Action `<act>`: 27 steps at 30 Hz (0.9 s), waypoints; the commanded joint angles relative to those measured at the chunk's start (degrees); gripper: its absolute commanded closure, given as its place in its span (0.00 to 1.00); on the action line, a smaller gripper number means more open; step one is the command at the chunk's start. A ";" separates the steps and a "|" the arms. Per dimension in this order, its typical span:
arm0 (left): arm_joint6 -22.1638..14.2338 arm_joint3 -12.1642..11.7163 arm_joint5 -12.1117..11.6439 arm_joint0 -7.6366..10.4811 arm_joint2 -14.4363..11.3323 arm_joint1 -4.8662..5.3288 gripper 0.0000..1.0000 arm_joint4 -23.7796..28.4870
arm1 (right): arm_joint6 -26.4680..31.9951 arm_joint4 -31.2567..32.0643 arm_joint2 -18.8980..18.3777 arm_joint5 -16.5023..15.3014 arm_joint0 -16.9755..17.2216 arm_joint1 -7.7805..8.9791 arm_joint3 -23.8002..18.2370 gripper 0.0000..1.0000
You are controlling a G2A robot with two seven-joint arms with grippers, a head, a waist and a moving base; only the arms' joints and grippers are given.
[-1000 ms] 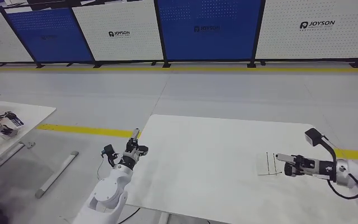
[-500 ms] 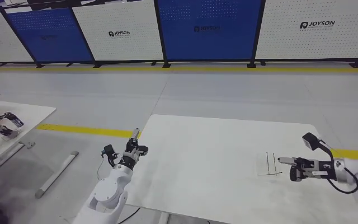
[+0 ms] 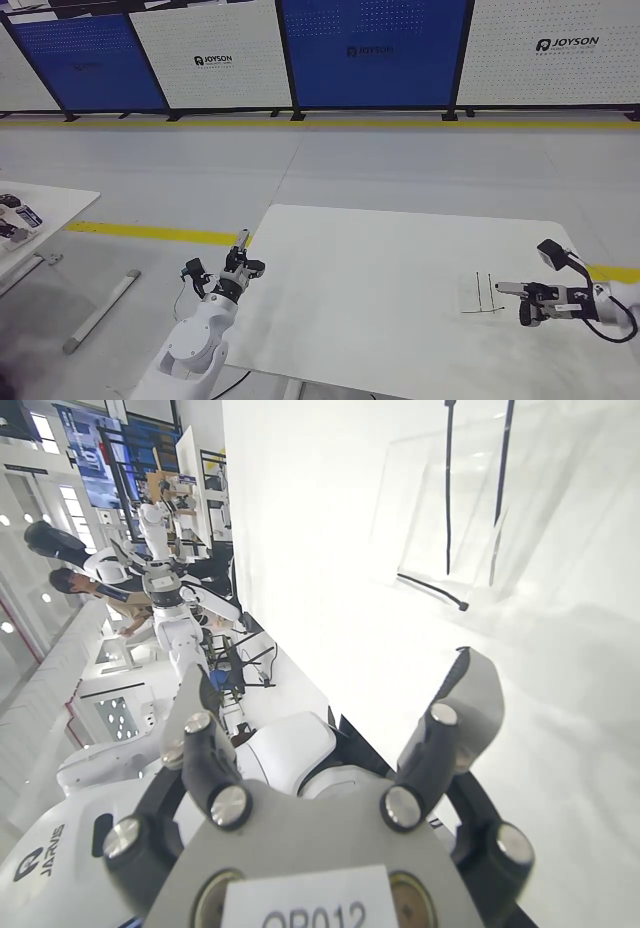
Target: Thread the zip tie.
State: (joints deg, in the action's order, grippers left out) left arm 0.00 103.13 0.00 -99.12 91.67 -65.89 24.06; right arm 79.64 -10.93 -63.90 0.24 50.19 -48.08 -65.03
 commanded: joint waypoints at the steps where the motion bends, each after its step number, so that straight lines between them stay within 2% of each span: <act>1: 0.00 0.00 0.00 0.00 0.00 0.00 0.00 0.00 | -0.49 -0.05 -0.19 -0.75 -0.08 0.01 -0.20 0.00; 3: 0.00 0.00 0.00 0.00 0.00 0.00 0.00 0.00 | -1.51 0.58 -0.54 -3.74 0.60 0.14 -0.08 0.00; 7: 0.00 0.00 0.00 0.00 0.00 0.00 0.00 0.00 | -1.57 3.08 0.40 -5.60 1.01 0.15 -0.03 0.00; 13: 0.00 0.00 0.00 0.00 0.00 0.00 0.00 0.00 | -3.57 5.51 3.43 -5.25 0.39 -0.72 0.91 0.00; 15: 0.00 0.00 0.00 0.00 0.00 0.00 0.00 0.00 | -4.48 6.17 4.25 -3.88 -0.30 -1.05 1.80 0.00; 27: 0.00 0.00 0.00 0.00 0.00 0.00 0.00 0.00 | -4.53 6.12 4.35 -3.73 -0.38 -1.11 1.85 0.00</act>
State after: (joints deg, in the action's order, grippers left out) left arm 0.00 103.13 0.00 -99.12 91.67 -65.89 24.06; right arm 75.11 -4.81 -59.54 -3.49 49.81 -49.18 -63.18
